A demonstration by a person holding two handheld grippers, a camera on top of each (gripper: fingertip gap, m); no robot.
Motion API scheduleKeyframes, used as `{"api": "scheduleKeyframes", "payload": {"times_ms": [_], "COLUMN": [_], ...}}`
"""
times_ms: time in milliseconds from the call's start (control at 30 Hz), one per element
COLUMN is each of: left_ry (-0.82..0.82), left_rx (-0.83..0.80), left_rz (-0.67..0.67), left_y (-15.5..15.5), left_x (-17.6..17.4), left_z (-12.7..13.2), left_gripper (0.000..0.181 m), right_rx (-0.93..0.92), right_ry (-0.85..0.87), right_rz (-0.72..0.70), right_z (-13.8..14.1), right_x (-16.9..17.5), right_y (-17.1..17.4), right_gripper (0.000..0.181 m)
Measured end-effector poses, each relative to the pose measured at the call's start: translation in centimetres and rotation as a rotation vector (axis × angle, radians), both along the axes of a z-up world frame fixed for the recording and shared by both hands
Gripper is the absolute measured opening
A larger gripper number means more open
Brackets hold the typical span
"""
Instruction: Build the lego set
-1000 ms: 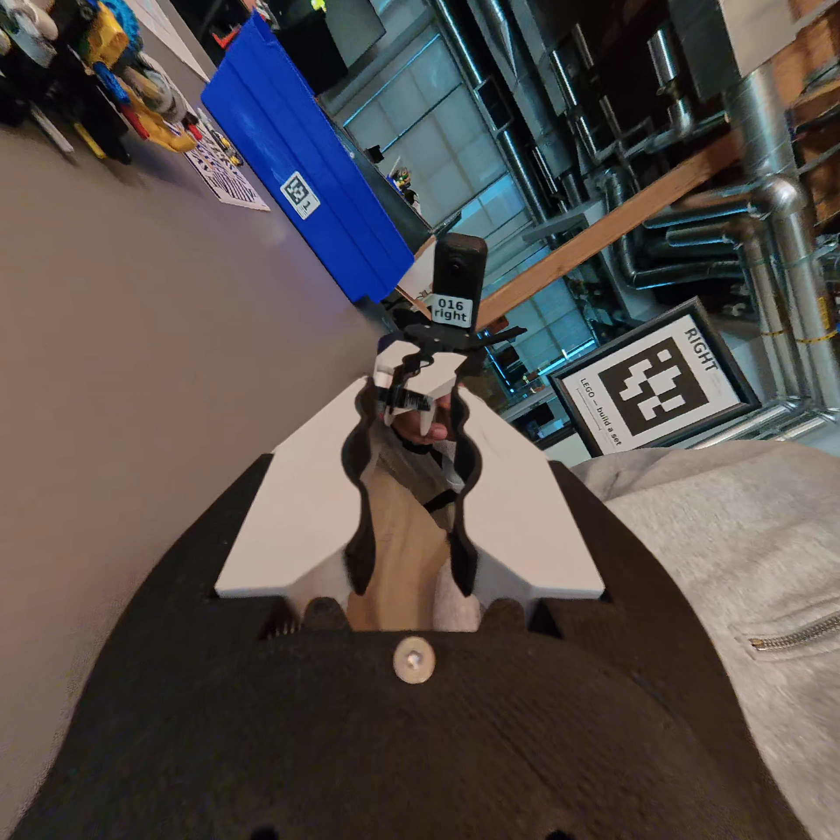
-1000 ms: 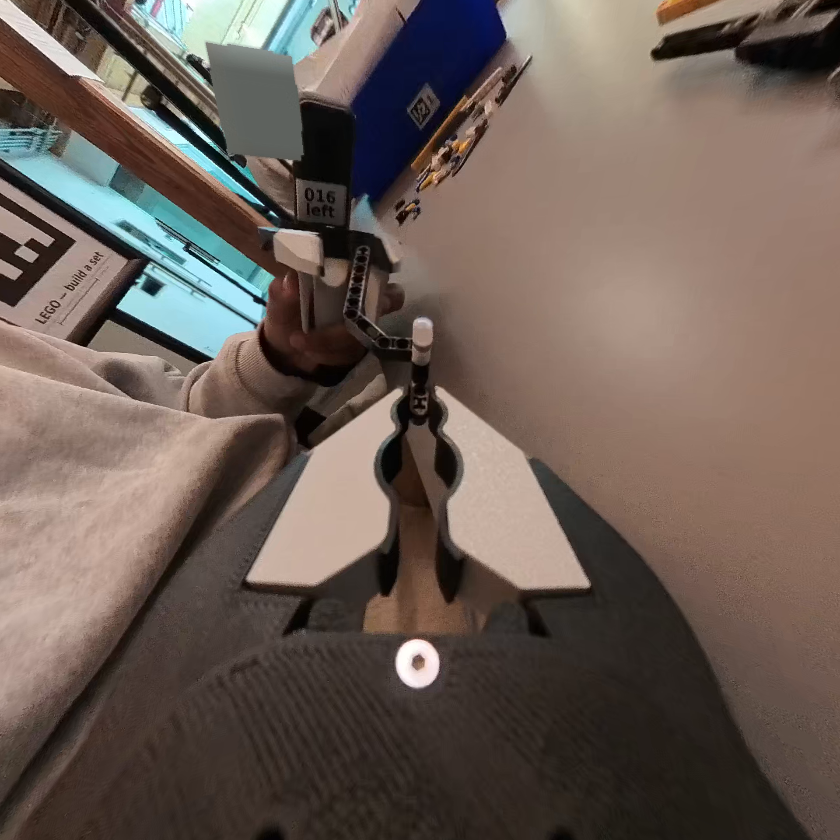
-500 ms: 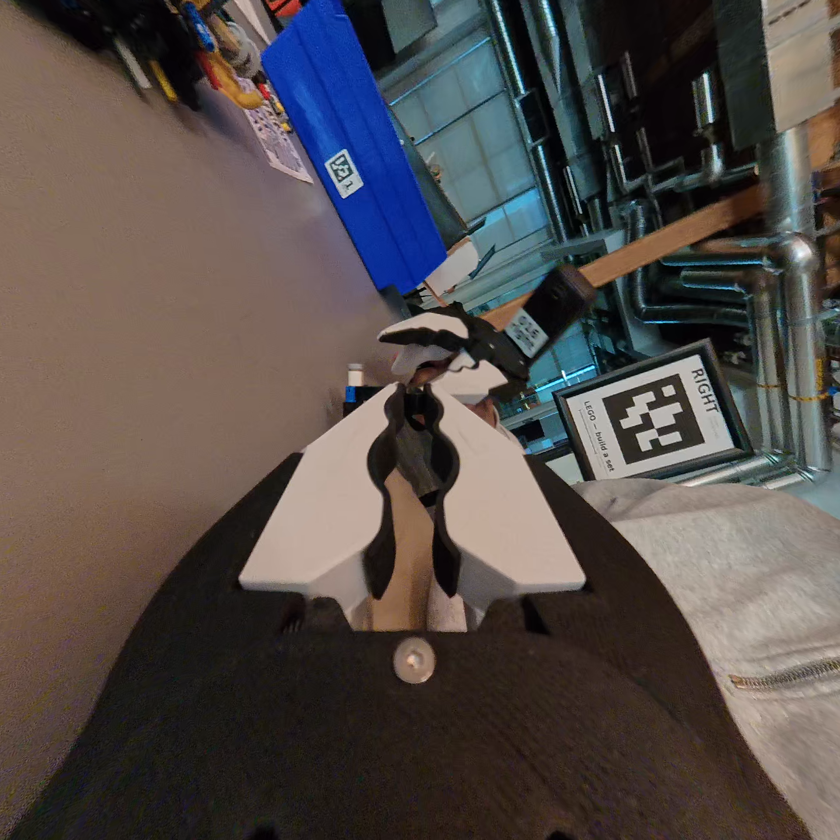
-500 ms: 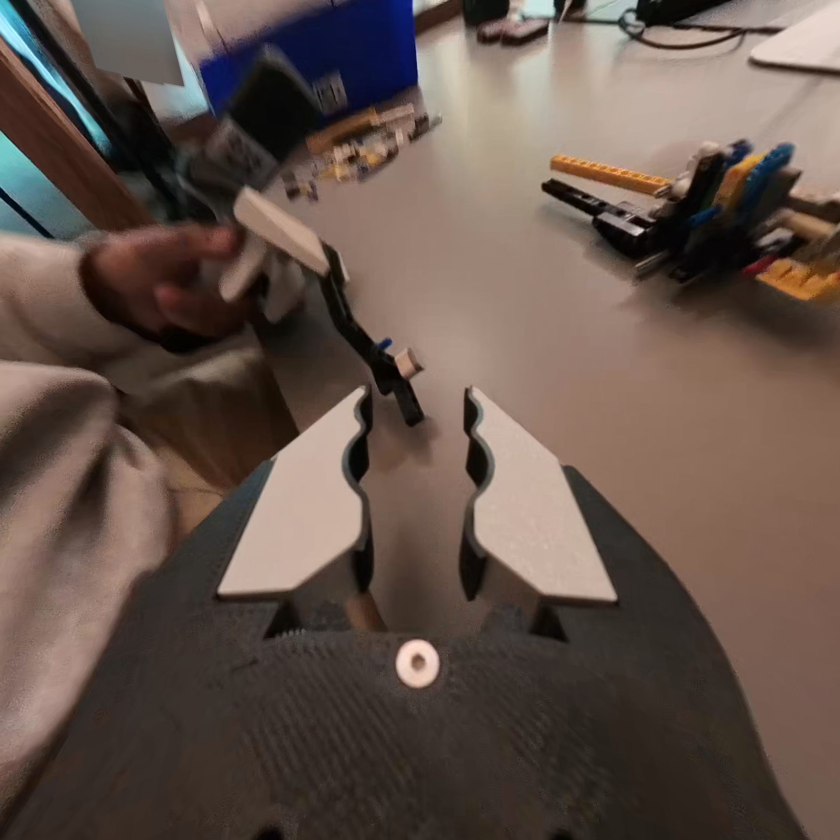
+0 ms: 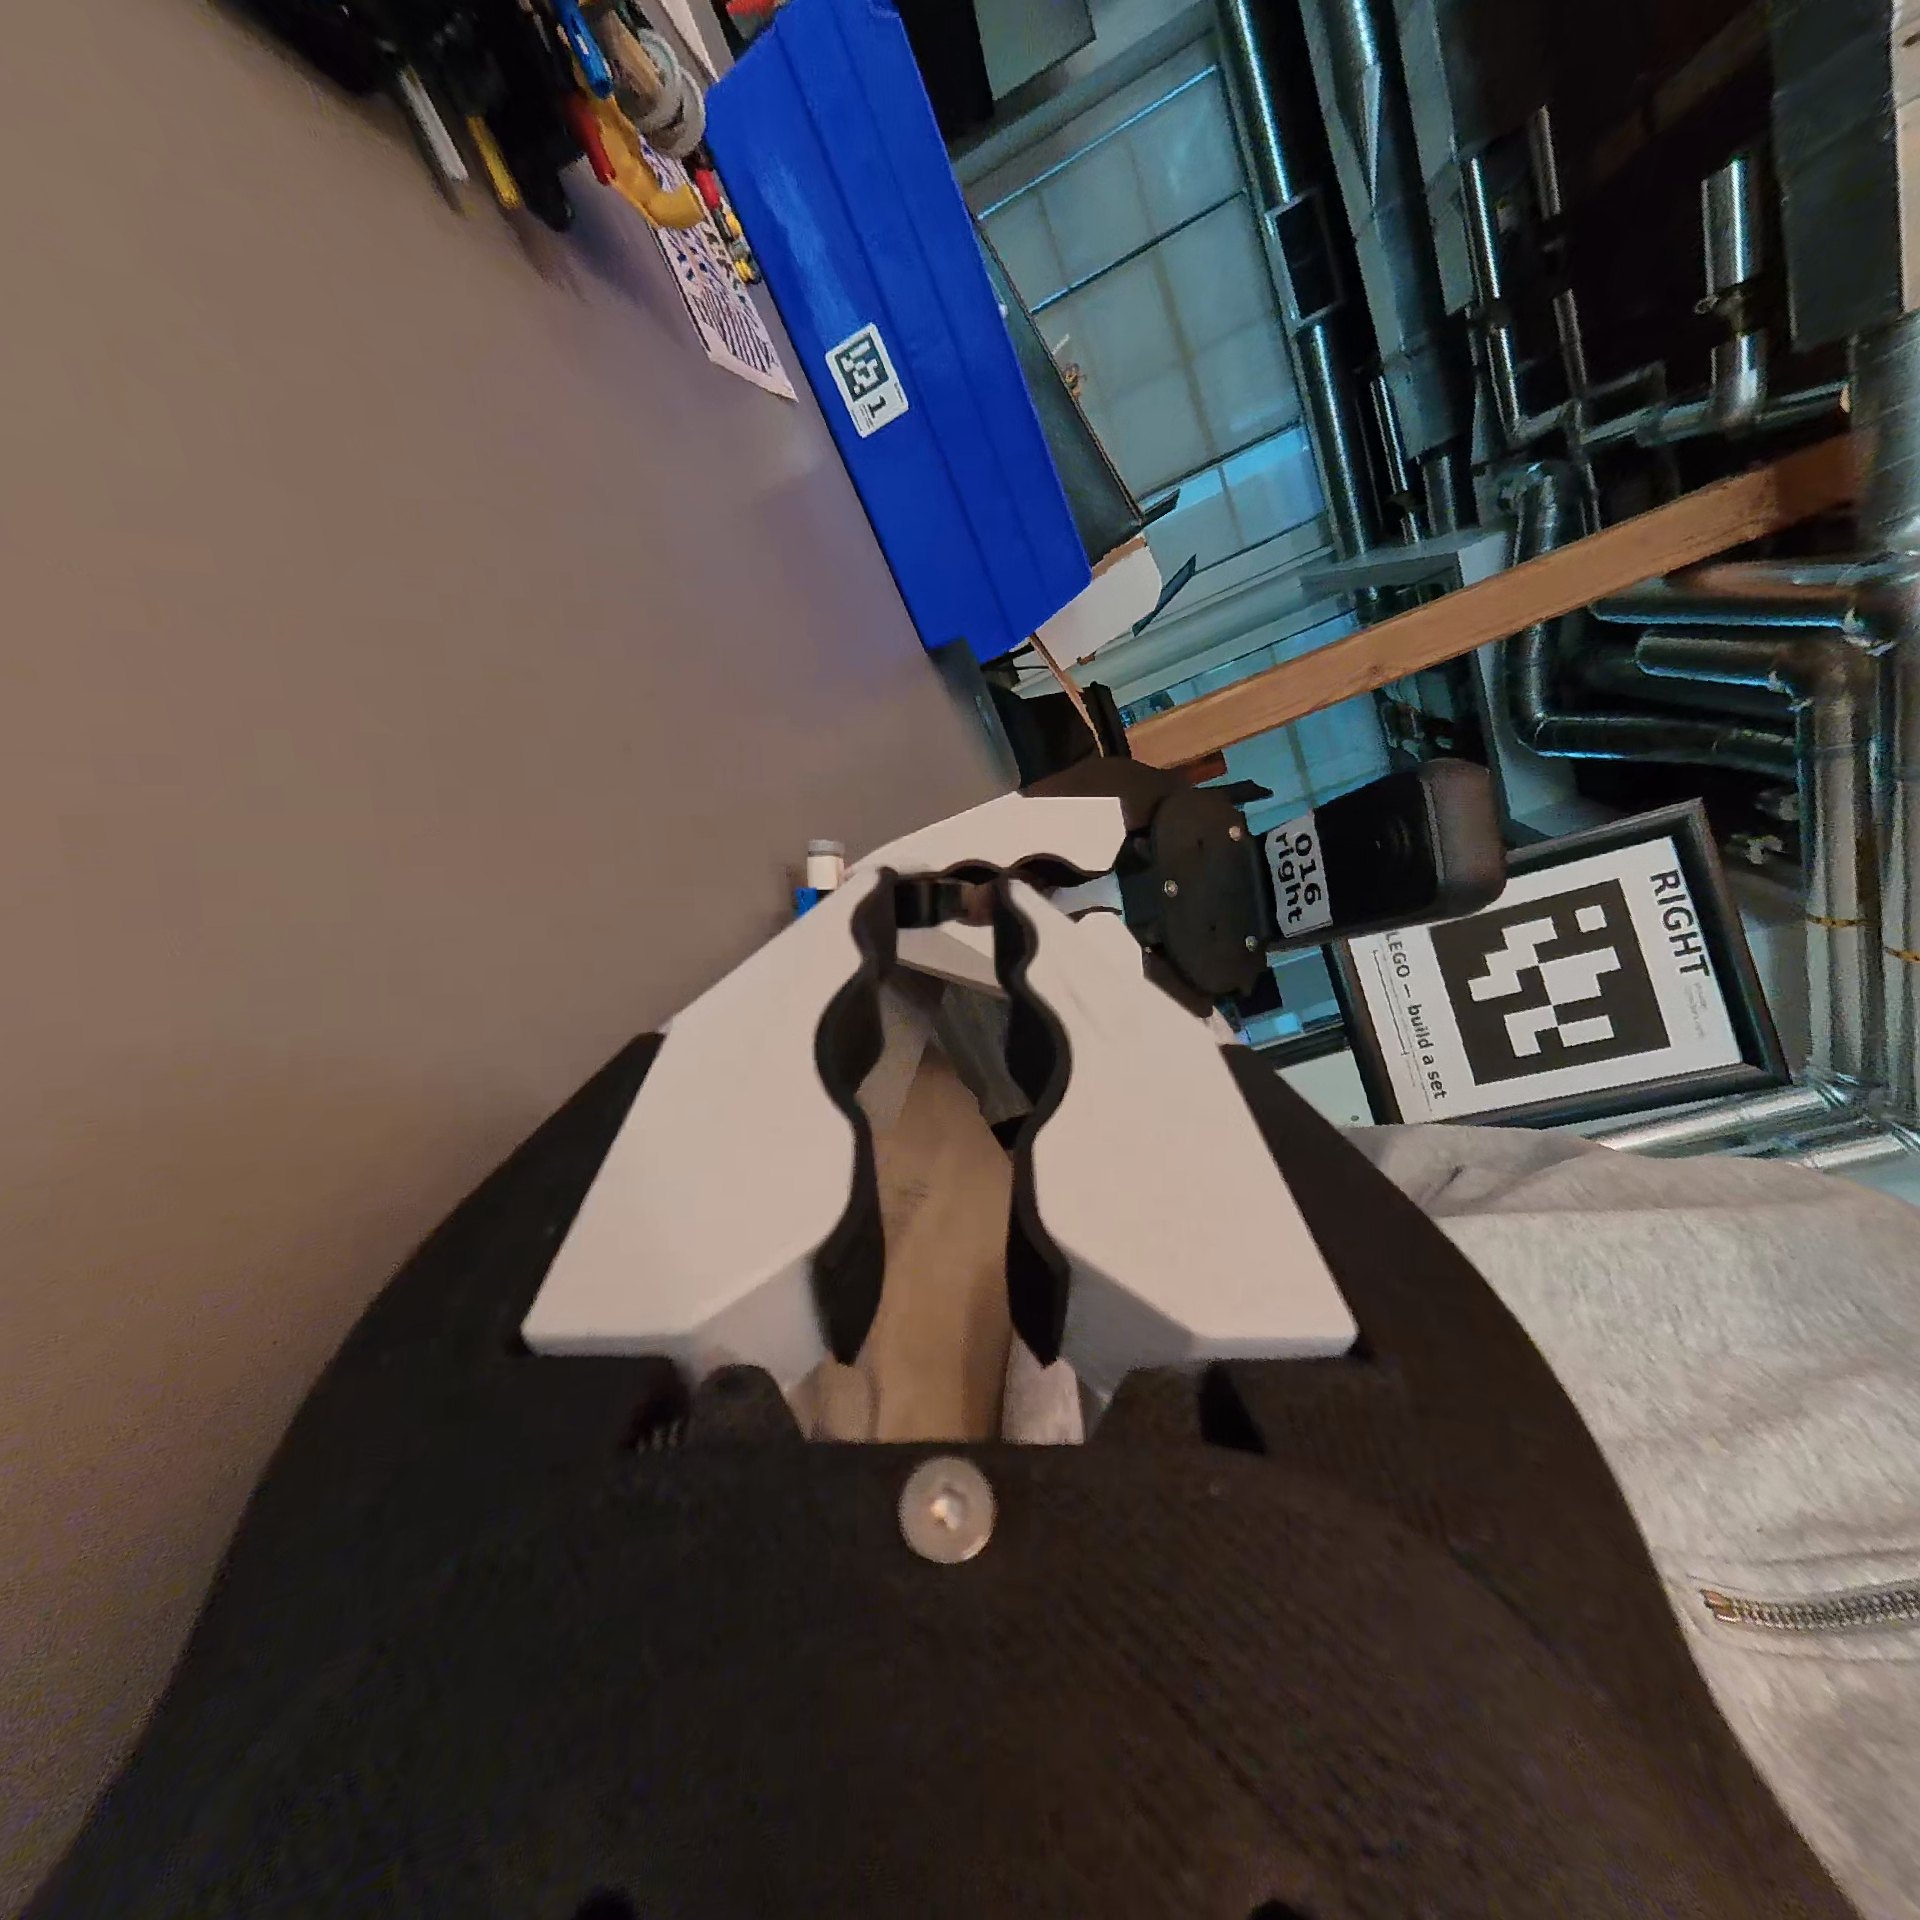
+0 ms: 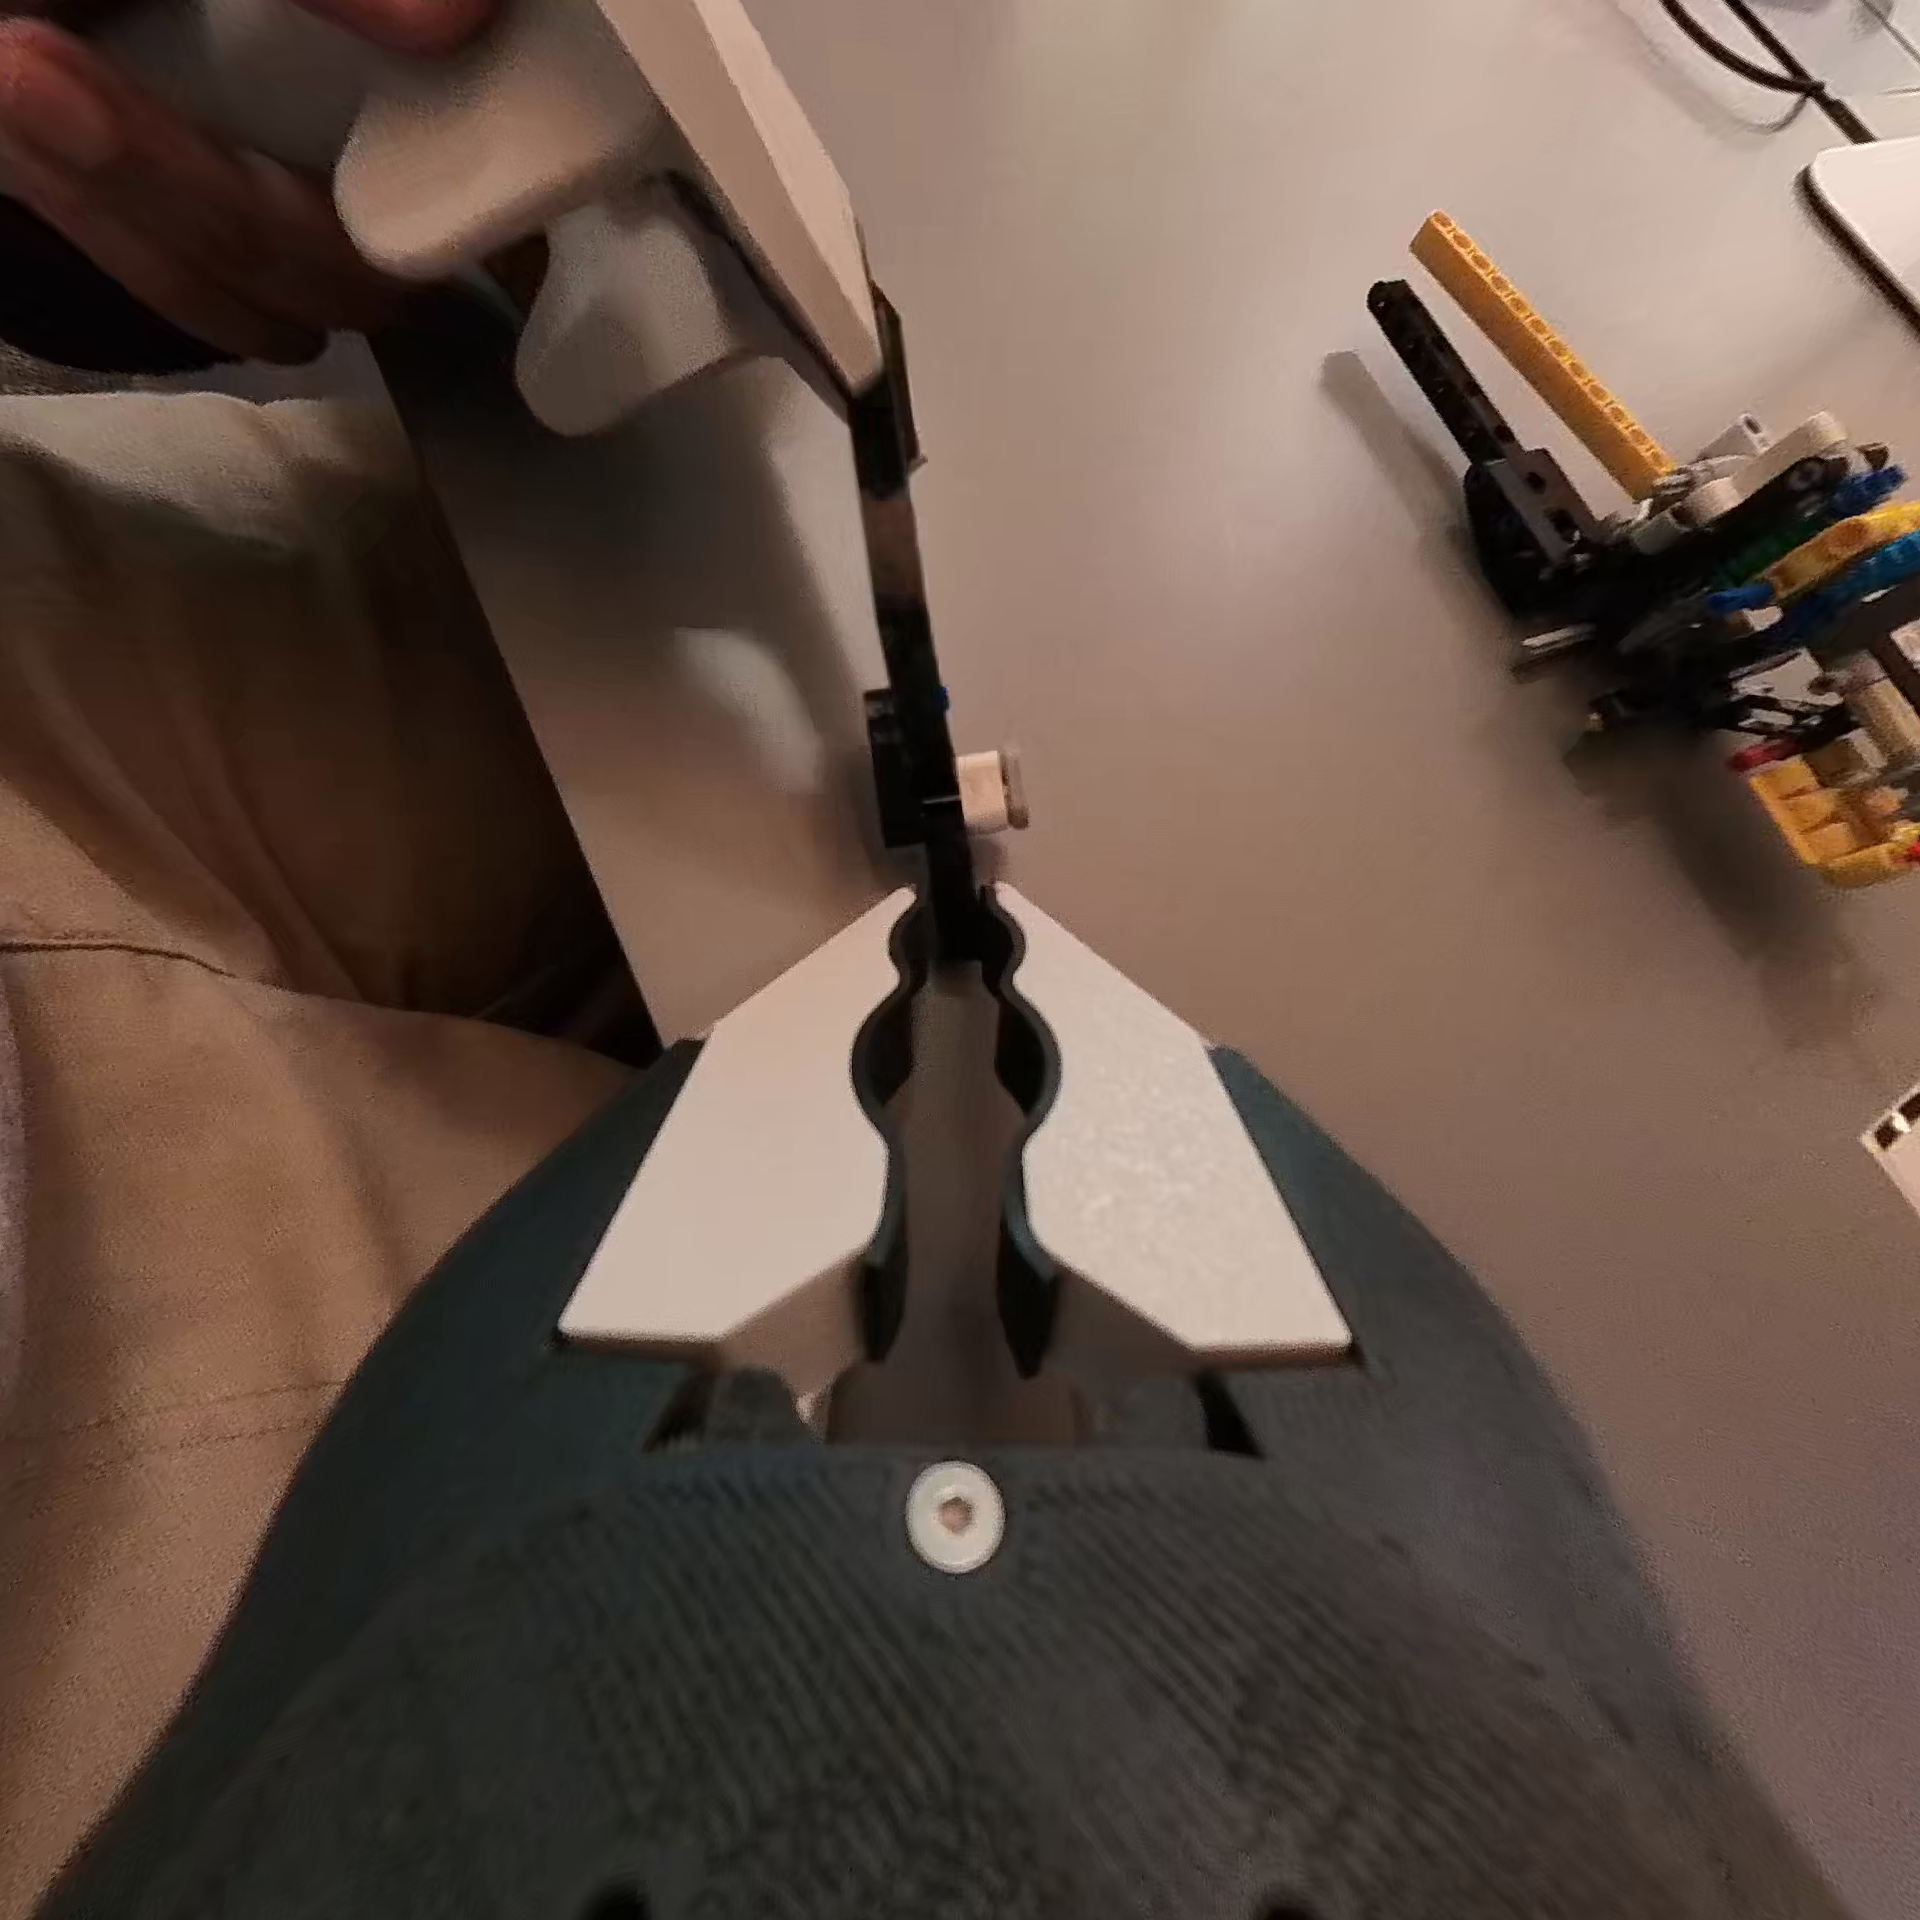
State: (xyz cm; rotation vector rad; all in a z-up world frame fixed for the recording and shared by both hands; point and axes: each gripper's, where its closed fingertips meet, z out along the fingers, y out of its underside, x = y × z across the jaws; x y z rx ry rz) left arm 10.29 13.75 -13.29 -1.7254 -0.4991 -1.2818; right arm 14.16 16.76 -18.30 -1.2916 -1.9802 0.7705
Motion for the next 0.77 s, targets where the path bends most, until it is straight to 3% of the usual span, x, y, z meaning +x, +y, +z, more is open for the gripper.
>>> {"api": "scheduleKeyframes", "payload": {"times_ms": [133,767], "left_ry": [0.019,0.0], "left_rx": [0.011,0.066], "left_rz": [0.055,0.112], "left_y": [-0.1,-0.1], "left_x": [-1.5,-2.5], "left_z": [0.2,1.1], "left_gripper": [0.029,0.026], "right_rx": [-0.045,-0.068], "right_ry": [-0.002,-0.031], "right_rz": [0.001,0.014], "right_z": [0.2,-0.2], "right_x": [0.2,0.7], "right_y": [0.0,0.0], "right_gripper": [0.007,0.007]}}
